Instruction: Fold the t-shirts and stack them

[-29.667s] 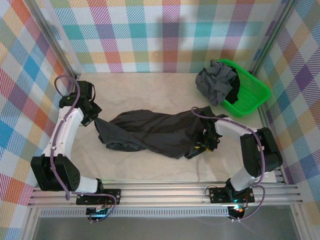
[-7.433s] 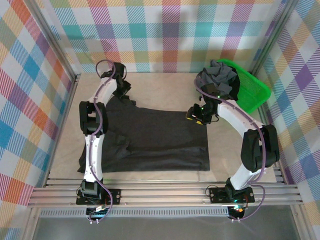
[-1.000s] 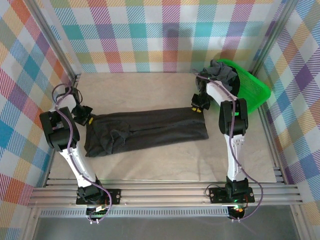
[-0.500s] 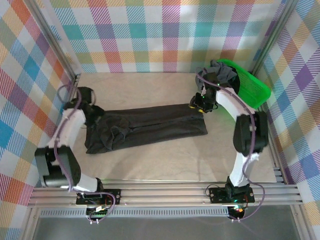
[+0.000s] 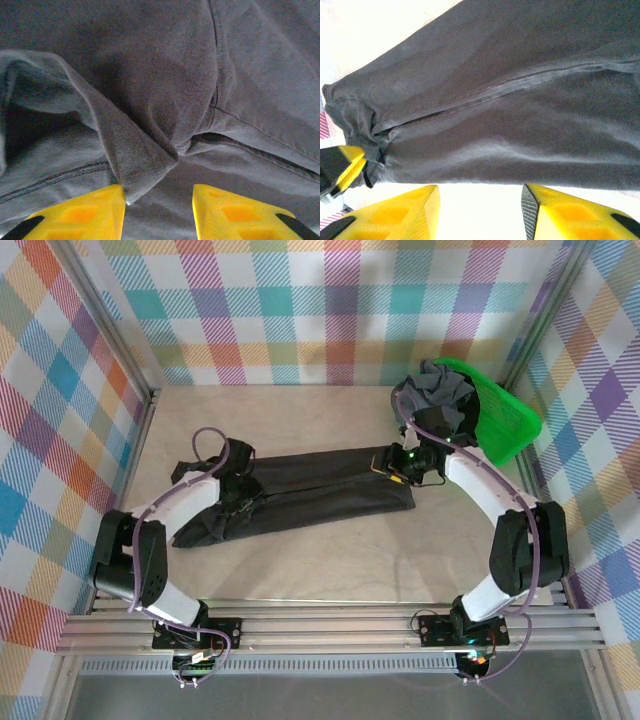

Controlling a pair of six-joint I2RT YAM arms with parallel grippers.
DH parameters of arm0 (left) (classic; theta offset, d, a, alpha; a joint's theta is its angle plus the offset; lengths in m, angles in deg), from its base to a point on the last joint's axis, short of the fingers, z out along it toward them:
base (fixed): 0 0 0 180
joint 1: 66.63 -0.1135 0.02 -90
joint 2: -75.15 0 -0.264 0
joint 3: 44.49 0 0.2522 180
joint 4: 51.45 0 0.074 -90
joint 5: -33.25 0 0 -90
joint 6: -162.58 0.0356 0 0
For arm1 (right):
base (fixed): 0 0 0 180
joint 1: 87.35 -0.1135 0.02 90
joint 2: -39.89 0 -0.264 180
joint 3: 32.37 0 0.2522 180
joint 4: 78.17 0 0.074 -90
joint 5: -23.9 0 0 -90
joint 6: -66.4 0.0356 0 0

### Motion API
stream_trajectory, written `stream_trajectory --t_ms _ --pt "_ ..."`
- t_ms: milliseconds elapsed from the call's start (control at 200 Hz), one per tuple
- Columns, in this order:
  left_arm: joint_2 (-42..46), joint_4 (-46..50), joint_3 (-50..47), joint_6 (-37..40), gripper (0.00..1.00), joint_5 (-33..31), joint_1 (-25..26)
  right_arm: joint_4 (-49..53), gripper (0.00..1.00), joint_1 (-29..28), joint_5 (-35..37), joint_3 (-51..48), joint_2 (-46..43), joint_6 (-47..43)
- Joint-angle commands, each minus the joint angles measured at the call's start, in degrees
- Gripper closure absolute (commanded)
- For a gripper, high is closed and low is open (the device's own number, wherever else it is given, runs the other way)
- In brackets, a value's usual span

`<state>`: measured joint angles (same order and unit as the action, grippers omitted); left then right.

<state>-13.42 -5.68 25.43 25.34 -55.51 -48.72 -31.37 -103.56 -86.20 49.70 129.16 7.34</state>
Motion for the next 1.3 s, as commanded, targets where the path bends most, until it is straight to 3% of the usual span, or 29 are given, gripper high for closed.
stream_trajectory --t_ms 0,155,310,720,900,950,1015,1055,1130,1295 --pt "-1.91 -0.42 0.51 2.91 0.67 -2.64 1.28 -0.48 0.52 0.12 -1.95 -1.35 -3.63 0.86" --pt "-0.99 -0.47 0.12 2.60 0.79 -3.39 2.37 -0.24 0.52 0.13 -1.86 -2.83 -5.42 1.13" --pt "-2.67 1.35 1.73 1.26 1.00 -2.94 3.37 -0.34 0.52 0.12 -1.70 -3.36 -5.88 1.27" --pt "-8.19 13.16 9.80 -18.86 1.00 -2.32 9.38 -0.52 0.53 0.08 -1.69 -4.56 -5.16 1.92" --pt "-11.96 17.56 12.06 -23.41 1.00 -2.55 12.04 -0.17 0.54 0.12 -1.94 -5.12 -4.44 1.92" --pt "-12.60 18.03 12.43 -23.57 0.89 -2.39 12.77 -0.08 0.54 0.15 -2.26 -5.12 -4.06 1.92" --pt "-12.56 17.91 12.57 -23.68 0.57 -2.01 13.26 0.25 0.54 0.12 -2.42 -5.03 -3.62 1.90" --pt "-11.77 17.46 12.61 -22.93 0.52 -2.04 13.45 0.27 0.54 0.12 -2.49 -5.03 -3.46 1.84" --pt "-8.69 18.42 12.85 -21.20 0.52 -4.29 13.64 0.37 0.54 0.13 -2.45 -5.12 -3.65 1.78" --pt "1.14 24.72 10.28 -15.26 0.67 -12.01 12.05 0.05 0.54 0.12 -4.07 -5.33 -3.87 0.07"
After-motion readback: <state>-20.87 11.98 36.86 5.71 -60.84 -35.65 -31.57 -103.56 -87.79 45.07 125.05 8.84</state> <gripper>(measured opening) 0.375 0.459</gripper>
